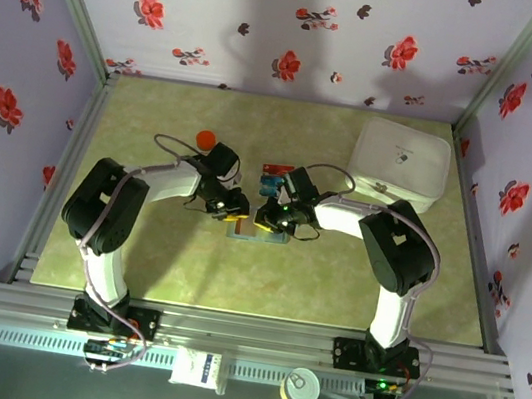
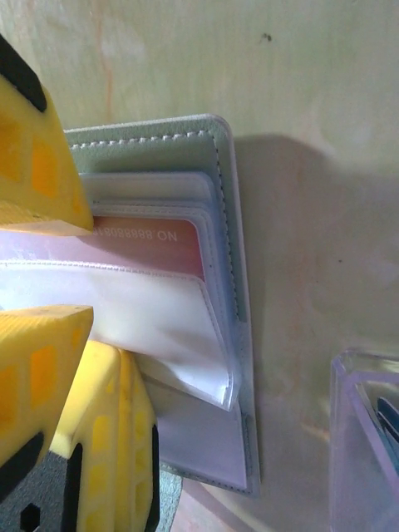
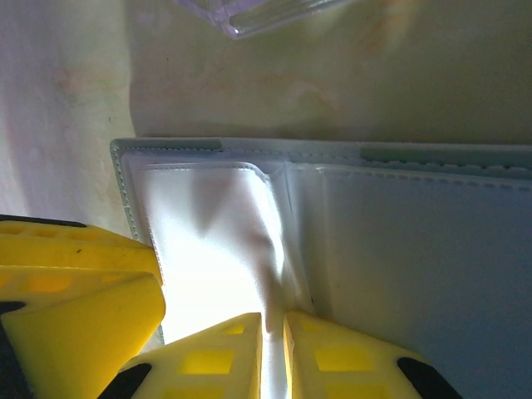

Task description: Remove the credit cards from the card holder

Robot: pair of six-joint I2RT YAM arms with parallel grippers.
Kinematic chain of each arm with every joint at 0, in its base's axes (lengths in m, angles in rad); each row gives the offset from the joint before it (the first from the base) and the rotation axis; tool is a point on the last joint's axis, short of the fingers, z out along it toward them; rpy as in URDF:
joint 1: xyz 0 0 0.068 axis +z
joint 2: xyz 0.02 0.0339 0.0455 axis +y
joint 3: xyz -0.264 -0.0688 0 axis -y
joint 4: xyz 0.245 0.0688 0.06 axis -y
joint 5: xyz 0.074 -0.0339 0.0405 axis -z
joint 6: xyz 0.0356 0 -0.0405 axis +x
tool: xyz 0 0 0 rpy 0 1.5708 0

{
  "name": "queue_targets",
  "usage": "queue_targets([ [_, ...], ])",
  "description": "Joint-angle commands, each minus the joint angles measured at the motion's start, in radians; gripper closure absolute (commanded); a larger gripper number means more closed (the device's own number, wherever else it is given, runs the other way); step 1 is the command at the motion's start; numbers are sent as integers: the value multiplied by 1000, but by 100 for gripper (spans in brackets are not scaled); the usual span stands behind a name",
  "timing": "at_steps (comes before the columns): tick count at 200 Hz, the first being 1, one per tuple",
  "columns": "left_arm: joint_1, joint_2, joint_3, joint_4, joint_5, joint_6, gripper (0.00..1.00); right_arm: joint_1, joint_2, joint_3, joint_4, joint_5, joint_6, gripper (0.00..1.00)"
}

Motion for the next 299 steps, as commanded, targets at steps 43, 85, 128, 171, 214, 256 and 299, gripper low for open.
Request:
queue_targets([
  [43,5,31,-6,43,55,-37,83,-6,14,-26,-2,12,26,83],
  [85,5,21,7,40,59,-40,86,-6,0,-30,2,11,28,82],
  [128,4,4,29,27,75,-45,85,-13,-94,-34,-16,45,16,79],
  [171,-11,-4,65,4,79,-48,81,-54,-185,-55,-80,79,-16,79],
  [214,-46,37,128,-10,84,-60,75,-79,-248,-85,-124,107,-39,78],
  [256,-90,106,201,-8,87,-75,67,-106,-315,-114,-169,139,-67,76],
  [299,-117,162,250,6,93,-87,61,-130,-372,-134,-235,171,-102,74],
])
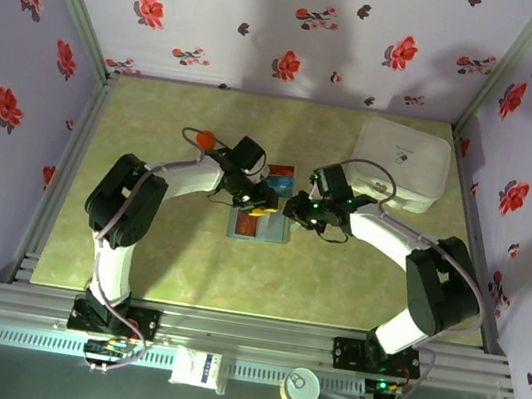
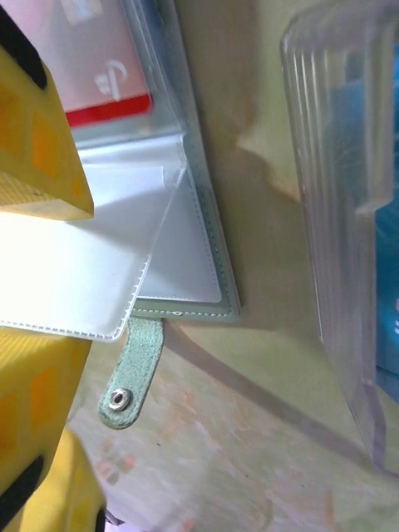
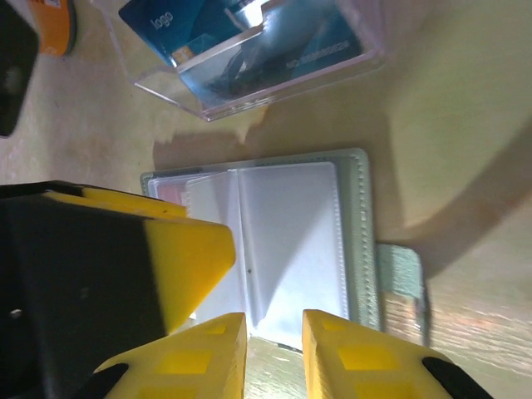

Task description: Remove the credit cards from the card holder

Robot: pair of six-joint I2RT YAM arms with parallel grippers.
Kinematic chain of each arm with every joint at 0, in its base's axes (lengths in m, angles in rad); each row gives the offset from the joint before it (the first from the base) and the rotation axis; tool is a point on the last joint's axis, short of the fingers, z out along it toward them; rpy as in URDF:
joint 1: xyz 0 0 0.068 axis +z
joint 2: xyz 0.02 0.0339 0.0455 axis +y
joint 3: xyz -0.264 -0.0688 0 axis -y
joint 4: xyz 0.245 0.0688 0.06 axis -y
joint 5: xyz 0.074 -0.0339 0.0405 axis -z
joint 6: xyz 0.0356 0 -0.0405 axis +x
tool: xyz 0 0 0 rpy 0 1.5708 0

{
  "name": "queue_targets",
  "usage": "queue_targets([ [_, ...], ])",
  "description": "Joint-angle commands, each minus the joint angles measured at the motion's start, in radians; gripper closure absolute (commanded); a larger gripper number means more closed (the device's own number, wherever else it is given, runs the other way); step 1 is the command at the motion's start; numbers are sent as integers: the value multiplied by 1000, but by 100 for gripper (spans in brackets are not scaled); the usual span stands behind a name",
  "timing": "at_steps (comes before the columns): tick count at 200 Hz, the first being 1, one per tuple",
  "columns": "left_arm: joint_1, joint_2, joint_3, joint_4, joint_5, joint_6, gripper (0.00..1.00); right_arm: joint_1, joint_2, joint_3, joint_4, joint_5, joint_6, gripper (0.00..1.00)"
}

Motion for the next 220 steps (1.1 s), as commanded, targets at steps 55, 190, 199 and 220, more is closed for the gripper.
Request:
queue_targets([
  [55,-15,82,66,-7,29,-17,56,-11,-48,-40,-53,38,-28,74],
  [190,-15,22,54,-14,11,-13,52,-9,-59,-47,-29,33,-6,71],
  [199,-11,8,50,-19,9,-6,52,-7,-48,-48,-11,24,4,71],
  [220,-1,-38,14,-32,-15,6,53,5,-10,-39,27,-1,20,73],
])
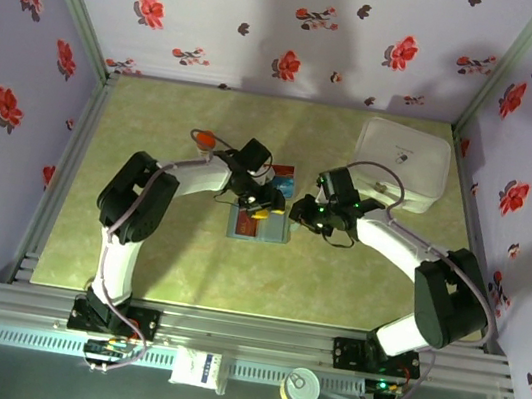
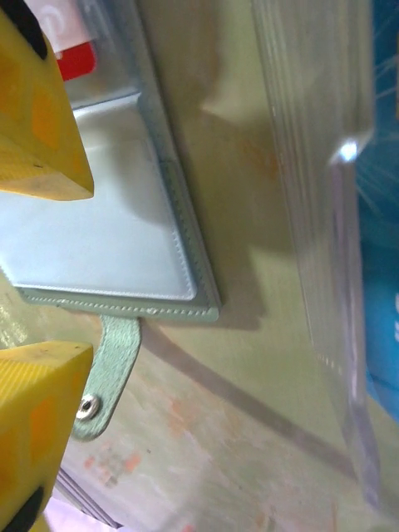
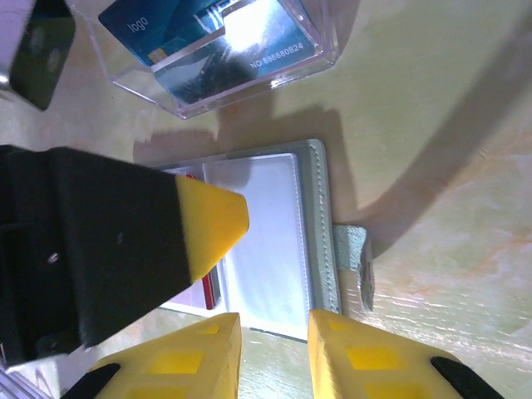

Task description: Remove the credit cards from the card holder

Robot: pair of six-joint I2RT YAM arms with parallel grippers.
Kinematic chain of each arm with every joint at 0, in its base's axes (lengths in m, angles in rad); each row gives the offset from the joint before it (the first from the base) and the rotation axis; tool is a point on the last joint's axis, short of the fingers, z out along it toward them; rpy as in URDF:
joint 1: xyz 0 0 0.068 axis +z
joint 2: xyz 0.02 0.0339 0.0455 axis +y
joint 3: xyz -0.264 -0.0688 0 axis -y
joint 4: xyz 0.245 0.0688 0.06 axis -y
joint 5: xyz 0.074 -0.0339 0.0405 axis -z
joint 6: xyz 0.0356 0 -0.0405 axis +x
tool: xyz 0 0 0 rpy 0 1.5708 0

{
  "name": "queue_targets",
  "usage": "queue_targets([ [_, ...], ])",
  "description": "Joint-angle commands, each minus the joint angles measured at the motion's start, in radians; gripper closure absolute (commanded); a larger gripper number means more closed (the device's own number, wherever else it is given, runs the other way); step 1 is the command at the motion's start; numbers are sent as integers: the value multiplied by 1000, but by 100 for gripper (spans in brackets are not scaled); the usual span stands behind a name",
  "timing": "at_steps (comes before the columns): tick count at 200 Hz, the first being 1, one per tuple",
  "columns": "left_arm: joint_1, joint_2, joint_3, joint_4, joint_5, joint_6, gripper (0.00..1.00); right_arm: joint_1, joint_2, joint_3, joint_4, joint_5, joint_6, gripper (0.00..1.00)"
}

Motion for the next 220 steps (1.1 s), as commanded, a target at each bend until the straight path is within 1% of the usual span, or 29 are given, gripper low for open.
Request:
queue_targets([
  [1,11,-91,-35,-27,-28,13,53,13,46,-6,58,-35,34,73],
  [73,95,-224,-236,-7,-64,37,61,117,219,129,81,-56,48,77],
  [113,123,-254,-315,15,-79,49,71,154,301,182,88,-65,56,79],
  [168,136,-228,-328,11,-90,75,89,159,336,193,105,-70,67,80],
  [193,137,-228,-325,7,-90,79,92,161,342,197,109,-76,68,85],
  [220,142,-237,-323,3,-92,82,93,161,353,207,113,-82,68,85],
])
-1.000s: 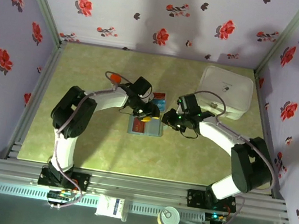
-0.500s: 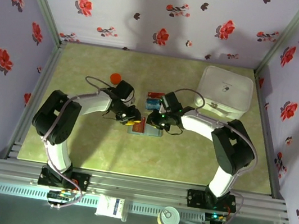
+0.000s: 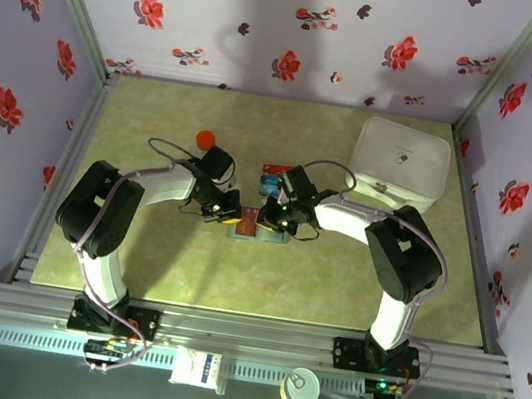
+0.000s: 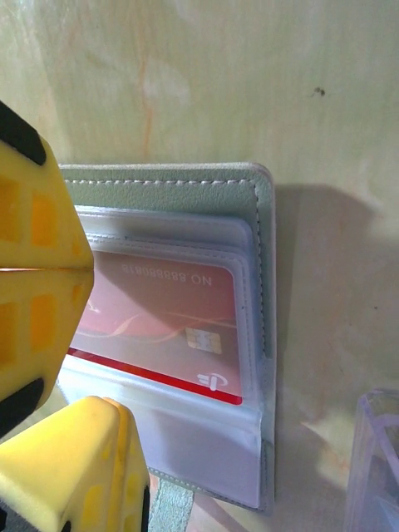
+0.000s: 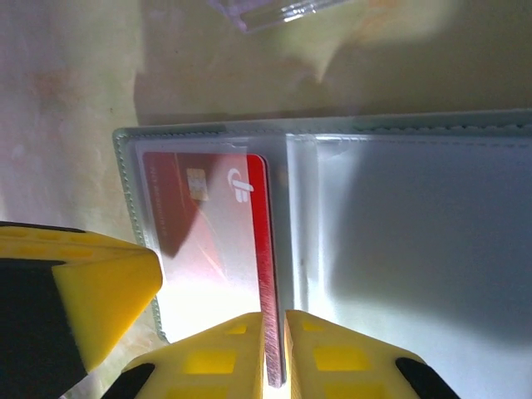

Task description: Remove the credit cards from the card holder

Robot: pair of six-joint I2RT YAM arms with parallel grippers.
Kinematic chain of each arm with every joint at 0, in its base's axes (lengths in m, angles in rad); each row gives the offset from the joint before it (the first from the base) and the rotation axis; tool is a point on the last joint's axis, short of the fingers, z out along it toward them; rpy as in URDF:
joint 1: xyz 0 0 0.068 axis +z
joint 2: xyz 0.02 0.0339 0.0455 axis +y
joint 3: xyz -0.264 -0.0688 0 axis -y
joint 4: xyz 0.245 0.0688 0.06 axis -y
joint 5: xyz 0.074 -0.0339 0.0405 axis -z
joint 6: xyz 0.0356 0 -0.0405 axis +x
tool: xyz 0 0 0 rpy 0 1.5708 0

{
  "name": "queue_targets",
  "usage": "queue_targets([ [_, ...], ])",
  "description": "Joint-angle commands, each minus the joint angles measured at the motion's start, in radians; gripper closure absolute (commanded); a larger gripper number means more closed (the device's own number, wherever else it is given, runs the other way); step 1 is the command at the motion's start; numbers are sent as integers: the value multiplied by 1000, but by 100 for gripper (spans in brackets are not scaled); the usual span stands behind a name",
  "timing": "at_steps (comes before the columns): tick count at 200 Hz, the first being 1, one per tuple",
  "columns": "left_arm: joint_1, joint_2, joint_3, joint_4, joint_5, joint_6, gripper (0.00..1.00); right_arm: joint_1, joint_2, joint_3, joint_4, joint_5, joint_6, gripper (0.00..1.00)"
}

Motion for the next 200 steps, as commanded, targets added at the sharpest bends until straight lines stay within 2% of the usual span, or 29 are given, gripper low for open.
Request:
queue_targets([
  [1,11,-14,-4,-4,-14,25,93,3,20,31,20,-14,14,85],
  [19,18,-7,9,-26,-17,43,94,4,30,44,23,-20,14,82],
  [41,27,-4,12,-40,-21,57,100,4,42,60,21,-32,11,80],
  [148,35,17,-16,-29,-25,54,100,4,101,102,-1,-54,-6,78],
  [200,35,16,-16,-32,-24,53,100,5,85,100,-80,19,-48,77],
])
